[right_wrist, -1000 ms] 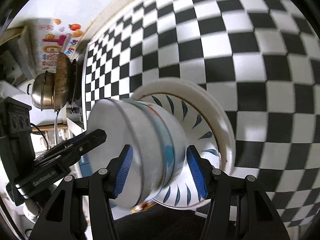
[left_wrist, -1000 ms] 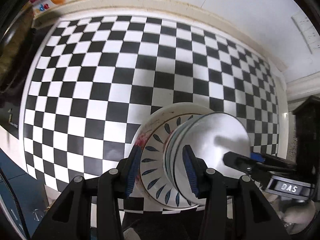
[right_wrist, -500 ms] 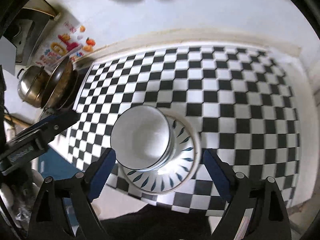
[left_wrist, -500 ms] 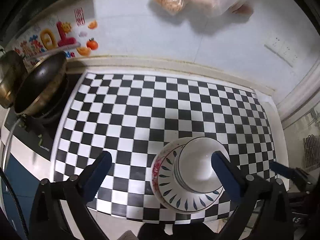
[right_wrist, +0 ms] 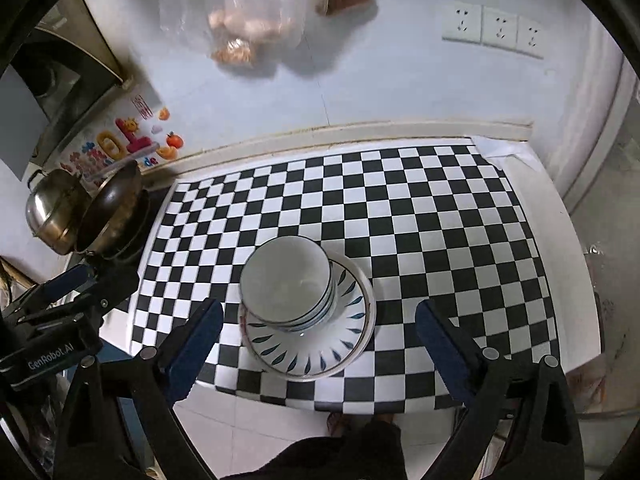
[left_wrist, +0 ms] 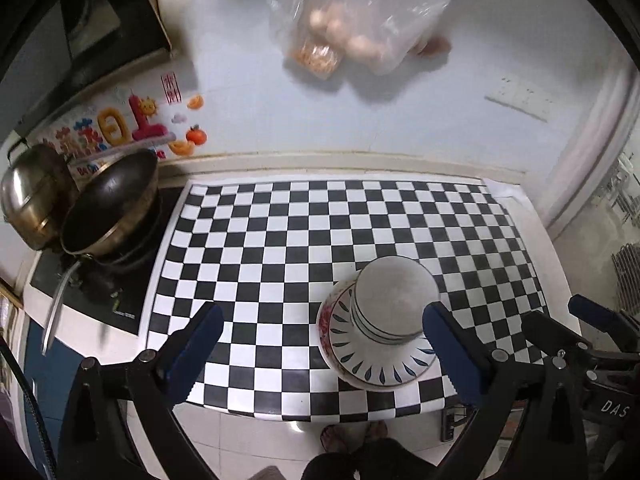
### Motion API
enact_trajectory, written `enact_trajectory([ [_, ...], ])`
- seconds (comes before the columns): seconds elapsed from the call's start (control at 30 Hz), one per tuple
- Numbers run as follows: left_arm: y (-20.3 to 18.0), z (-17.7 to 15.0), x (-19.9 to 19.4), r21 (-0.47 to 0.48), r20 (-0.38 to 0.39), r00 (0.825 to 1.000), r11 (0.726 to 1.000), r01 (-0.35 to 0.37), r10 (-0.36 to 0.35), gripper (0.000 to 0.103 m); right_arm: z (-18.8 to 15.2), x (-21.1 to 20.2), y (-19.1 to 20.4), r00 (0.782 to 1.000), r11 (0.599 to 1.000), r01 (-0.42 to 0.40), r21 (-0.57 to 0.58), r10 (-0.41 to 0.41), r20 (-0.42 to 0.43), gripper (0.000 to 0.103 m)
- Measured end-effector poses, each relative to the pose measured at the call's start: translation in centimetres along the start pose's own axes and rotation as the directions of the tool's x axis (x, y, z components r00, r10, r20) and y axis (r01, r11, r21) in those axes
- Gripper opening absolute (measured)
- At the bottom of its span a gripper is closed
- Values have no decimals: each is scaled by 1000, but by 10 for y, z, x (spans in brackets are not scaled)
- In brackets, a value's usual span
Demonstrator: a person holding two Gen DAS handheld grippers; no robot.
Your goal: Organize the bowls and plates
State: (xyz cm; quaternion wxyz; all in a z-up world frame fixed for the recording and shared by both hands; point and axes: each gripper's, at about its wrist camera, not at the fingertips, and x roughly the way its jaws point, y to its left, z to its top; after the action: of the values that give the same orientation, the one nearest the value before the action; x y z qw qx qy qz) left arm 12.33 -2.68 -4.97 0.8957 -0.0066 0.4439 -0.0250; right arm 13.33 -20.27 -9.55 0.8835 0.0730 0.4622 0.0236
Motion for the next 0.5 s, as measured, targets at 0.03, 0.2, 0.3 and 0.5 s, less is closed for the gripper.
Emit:
enact_trajectory([
  [0.03, -2, -3, -10, -2, 10, 1000, 1000, 3, -3, 102, -3, -8, 2, 1000, 1000, -1, -3, 1, 10, 99],
  [0.2, -14, -23, -55, 1, 65, 998, 1000, 0, 0, 102, -22, -63, 10, 995, 1000, -2, -31, 5, 97, 99],
  [0.3, -22, -36, -78, 10, 84, 996, 1000, -20, 19, 102, -34, -92, 14, 990, 998, 12, -54, -4, 143, 99],
  [0.5, -30, -67, -117, -11, 96, 995, 999, -31, 32, 102, -66, -150, 15, 978, 995, 21, -96, -1, 208, 100],
])
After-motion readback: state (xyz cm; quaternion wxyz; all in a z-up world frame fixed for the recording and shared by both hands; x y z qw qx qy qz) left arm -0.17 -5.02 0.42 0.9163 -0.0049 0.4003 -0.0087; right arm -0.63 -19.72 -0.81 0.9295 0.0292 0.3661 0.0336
